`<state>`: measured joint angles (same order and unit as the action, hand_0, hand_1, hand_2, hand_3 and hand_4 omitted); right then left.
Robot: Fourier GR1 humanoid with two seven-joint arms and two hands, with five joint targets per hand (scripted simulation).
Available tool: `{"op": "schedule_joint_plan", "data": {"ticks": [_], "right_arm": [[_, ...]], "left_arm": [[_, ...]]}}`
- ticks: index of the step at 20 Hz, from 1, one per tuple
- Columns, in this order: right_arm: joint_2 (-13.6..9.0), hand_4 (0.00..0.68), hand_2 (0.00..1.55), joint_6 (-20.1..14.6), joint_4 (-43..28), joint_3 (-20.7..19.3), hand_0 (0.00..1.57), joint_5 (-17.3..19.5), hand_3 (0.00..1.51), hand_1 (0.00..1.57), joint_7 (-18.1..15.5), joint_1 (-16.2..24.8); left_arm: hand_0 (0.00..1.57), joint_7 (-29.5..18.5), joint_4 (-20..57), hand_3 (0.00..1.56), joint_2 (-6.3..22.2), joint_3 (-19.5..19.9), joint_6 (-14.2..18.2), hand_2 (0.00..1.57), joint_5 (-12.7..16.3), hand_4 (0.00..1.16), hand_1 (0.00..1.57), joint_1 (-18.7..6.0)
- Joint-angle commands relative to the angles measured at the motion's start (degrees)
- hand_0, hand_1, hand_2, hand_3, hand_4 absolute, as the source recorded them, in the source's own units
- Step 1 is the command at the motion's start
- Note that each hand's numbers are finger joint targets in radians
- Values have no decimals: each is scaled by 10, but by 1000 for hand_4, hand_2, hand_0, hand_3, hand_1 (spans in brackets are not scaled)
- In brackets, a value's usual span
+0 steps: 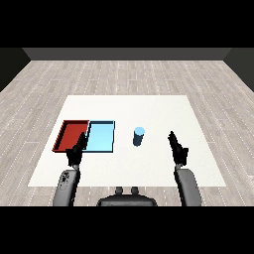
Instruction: Pick the blue can and put it in the blue box
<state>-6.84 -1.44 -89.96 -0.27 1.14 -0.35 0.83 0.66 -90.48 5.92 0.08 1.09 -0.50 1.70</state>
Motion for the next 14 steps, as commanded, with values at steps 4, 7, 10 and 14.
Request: {"op": "schedule_joint_plan", "data": {"ticks": [4, 7, 10, 14], "right_arm": [[9, 0, 0, 1, 80, -19, 0, 3, 0, 0, 1, -105], [48, 0, 0, 35, 39, -26, 0, -70, 0, 0, -79, -133], [50, 0, 0, 66, 61, -31, 0, -91, 0, 0, -127, -130], [28, 0, 0, 95, 122, -54, 0, -100, 0, 0, -169, -165]], "left_arm": [[0, -6, 11, 0, -7, -4, -17, 0, -6, 0, 0, -11], [0, -132, -48, 0, -39, 17, -23, 0, 51, 0, 0, -45], [0, -208, -21, 0, -42, 30, -45, 0, 67, 0, 0, -30], [0, -256, -26, 0, -44, 17, -77, 0, 73, 0, 0, 16]]}}
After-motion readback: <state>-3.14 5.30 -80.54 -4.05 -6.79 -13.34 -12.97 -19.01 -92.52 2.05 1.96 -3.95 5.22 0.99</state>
